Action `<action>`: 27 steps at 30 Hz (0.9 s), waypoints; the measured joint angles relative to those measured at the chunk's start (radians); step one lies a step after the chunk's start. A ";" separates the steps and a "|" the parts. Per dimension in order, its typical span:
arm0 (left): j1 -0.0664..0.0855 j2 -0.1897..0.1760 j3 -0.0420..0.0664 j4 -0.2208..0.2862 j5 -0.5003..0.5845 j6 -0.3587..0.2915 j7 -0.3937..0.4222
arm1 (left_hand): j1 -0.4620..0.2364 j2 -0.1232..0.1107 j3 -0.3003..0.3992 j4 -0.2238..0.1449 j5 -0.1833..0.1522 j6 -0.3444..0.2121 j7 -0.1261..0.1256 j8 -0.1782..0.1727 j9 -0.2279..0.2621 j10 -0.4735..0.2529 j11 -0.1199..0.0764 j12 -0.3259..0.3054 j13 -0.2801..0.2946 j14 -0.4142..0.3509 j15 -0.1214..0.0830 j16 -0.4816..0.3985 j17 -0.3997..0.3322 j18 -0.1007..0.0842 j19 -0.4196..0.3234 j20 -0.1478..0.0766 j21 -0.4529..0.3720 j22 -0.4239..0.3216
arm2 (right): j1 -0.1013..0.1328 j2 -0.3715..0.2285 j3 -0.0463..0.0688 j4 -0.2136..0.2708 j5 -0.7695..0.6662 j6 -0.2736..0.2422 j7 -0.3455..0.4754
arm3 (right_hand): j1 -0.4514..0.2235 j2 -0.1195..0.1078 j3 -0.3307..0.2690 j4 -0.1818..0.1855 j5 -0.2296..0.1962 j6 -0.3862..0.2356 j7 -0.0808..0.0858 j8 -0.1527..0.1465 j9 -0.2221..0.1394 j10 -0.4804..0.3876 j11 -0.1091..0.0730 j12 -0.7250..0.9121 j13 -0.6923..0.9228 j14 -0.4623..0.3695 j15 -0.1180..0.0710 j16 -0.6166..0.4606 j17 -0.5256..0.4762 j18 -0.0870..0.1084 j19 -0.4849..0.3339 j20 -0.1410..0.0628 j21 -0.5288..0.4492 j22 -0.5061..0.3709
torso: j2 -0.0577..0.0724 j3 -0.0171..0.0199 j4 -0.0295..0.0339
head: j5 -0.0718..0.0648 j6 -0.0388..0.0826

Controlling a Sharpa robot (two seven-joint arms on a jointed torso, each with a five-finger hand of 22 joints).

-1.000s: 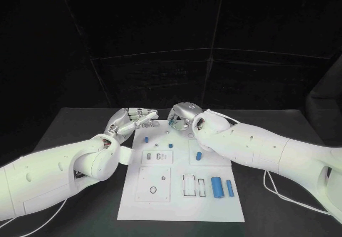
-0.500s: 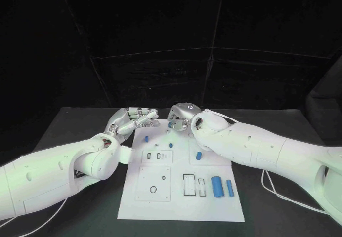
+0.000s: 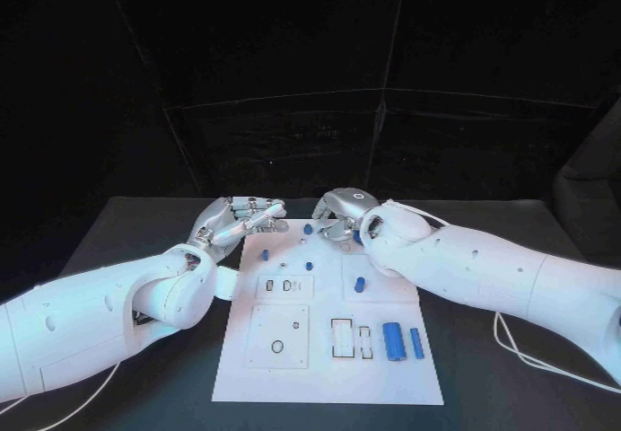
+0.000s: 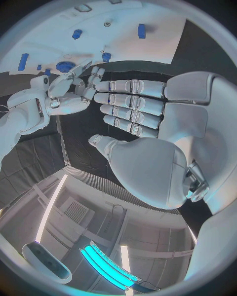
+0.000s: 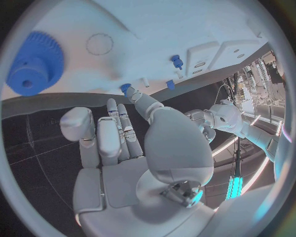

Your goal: Assemble the parts on the task board

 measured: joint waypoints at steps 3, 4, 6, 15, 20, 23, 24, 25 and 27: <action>0.000 -0.005 0.000 0.002 0.000 0.001 0.000 | 0.000 0.000 0.000 0.000 0.000 0.000 0.000 0.000 0.000 0.000 0.000 0.000 0.000 0.000 0.000 0.000 0.000 0.000 0.000 0.000 -0.005 -0.001 | 0.013 -0.070 0.000 0.061 0.025 -0.005 -0.003 | -0.016 -0.016 -0.026 0.014 0.047 0.001 0.001 0.000 0.000 0.100 -0.013 0.057 0.024 0.000 0.000 0.018 0.033 0.000 0.006 -0.006 0.015 0.023 | -0.002 0.0002 -0.0034 | -0.001 0.004; 0.000 -0.007 0.000 0.002 0.000 0.001 0.000 | 0.000 0.000 0.000 0.000 0.000 0.000 0.000 0.000 0.000 0.000 0.000 0.000 0.000 0.000 0.000 0.000 0.000 0.000 0.000 0.000 -0.005 -0.001 | 0.019 -0.102 0.001 0.085 0.042 -0.005 -0.006 | -0.025 -0.025 -0.041 0.019 0.061 -0.004 -0.004 0.000 0.000 0.143 -0.022 0.084 0.038 0.002 -0.004 0.027 0.048 0.000 0.012 -0.012 0.021 0.033 | -0.003 0.0003 -0.0054 | -0.001 0.005; 0.000 -0.010 0.000 0.003 0.000 0.002 0.000 | 0.000 0.000 0.000 0.000 0.000 0.004 -0.004 0.000 0.000 0.000 0.000 0.000 0.000 0.000 0.000 -0.004 0.000 0.000 0.000 0.000 -0.005 -0.001 | 0.025 -0.144 0.001 0.113 0.072 -0.001 -0.012 | -0.042 -0.046 -0.088 0.037 0.082 -0.019 -0.019 0.000 0.000 0.218 -0.043 0.160 0.088 0.004 -0.026 0.044 0.078 0.000 0.026 -0.026 0.035 0.054 | -0.004 0.0003 -0.0090 | 0.000 0.007; 0.001 -0.011 0.000 0.004 0.000 0.004 0.000 | 0.000 0.000 0.000 0.000 0.000 0.003 -0.004 0.000 0.000 0.000 0.000 0.000 0.000 0.000 0.000 -0.004 0.000 0.000 0.000 0.000 -0.005 -0.001 | 0.043 -0.254 0.000 0.161 0.205 0.079 -0.045 | 0.020 -0.030 -0.312 0.146 0.103 -0.068 -0.010 0.004 0.002 0.227 -0.046 1.043 0.985 0.002 -0.035 0.128 0.230 -0.024 0.078 -0.033 0.112 0.186 | -0.008 0.0017 -0.0216 | 0.004 0.011; 0.001 -0.010 0.000 0.001 0.000 0.005 0.000 | 0.000 0.000 0.000 0.000 0.000 0.003 -0.004 0.000 0.000 0.000 0.000 0.000 0.000 0.000 0.000 -0.004 0.000 0.000 0.000 0.000 -0.005 -0.001 | 0.045 -0.260 0.000 0.157 0.237 0.134 -0.063 | 0.044 -0.019 -0.337 0.172 0.103 -0.076 -0.008 0.008 0.002 0.242 -0.031 1.167 1.126 0.002 -0.027 0.143 0.266 -0.024 0.084 -0.027 0.124 0.213 | -0.008 0.0019 -0.0218 | 0.003 0.010; 0.001 -0.008 0.000 -0.001 0.000 0.006 0.000 | 0.000 0.000 0.000 0.000 0.000 0.003 -0.004 0.000 0.000 0.000 0.000 0.000 0.000 0.000 0.000 -0.004 0.000 0.000 0.000 0.000 -0.005 -0.001 | 0.046 -0.254 0.000 0.146 0.247 0.162 -0.072 | 0.052 -0.019 -0.342 0.177 0.103 -0.076 -0.008 0.008 0.002 0.258 -0.031 1.202 1.168 0.004 -0.025 0.148 0.281 -0.024 0.086 -0.025 0.135 0.229 | -0.008 0.0019 -0.0218 | 0.002 0.008; 0.001 -0.007 0.000 -0.001 0.000 0.006 0.000 | 0.000 0.000 0.000 0.000 0.000 0.003 -0.004 0.000 0.000 0.000 0.000 0.000 0.000 0.000 0.000 -0.004 0.000 0.000 0.000 0.000 -0.005 -0.001 | 0.046 -0.251 0.000 0.143 0.249 0.170 -0.075 | 0.052 -0.019 -0.345 0.179 0.103 -0.076 -0.008 0.008 0.002 0.261 -0.030 1.211 1.179 0.005 -0.023 0.148 0.284 -0.024 0.088 -0.023 0.135 0.233 | -0.008 0.0018 -0.0218 | 0.001 0.008; 0.001 -0.006 0.000 -0.002 0.000 0.006 -0.001 | 0.000 0.000 0.000 0.000 0.000 0.003 -0.004 0.000 0.000 0.000 0.000 0.000 0.000 0.000 0.000 -0.004 0.000 0.000 0.000 0.000 -0.005 -0.001 | 0.046 -0.247 0.000 0.139 0.251 0.180 -0.078 | 0.056 -0.015 -0.346 0.180 0.103 -0.076 -0.008 0.008 0.002 0.263 -0.030 1.220 1.190 0.005 -0.023 0.152 0.288 -0.024 0.088 -0.023 0.139 0.236 | -0.008 0.0017 -0.0218 | 0.001 0.007; 0.001 -0.006 0.000 -0.003 0.000 0.006 -0.001 | 0.000 0.000 0.000 0.000 0.000 0.003 -0.004 0.000 0.000 0.000 0.000 0.000 0.000 0.000 0.000 -0.004 0.000 0.000 0.000 0.000 -0.005 -0.001 | 0.046 -0.239 0.000 0.132 0.252 0.193 -0.082 | 0.062 -0.020 -0.346 0.180 0.103 -0.076 -0.008 0.008 0.002 0.276 -0.030 1.238 1.212 0.005 -0.023 0.155 0.297 -0.040 0.090 -0.021 0.143 0.246 | -0.007 0.0016 -0.0218 | 0.001 0.005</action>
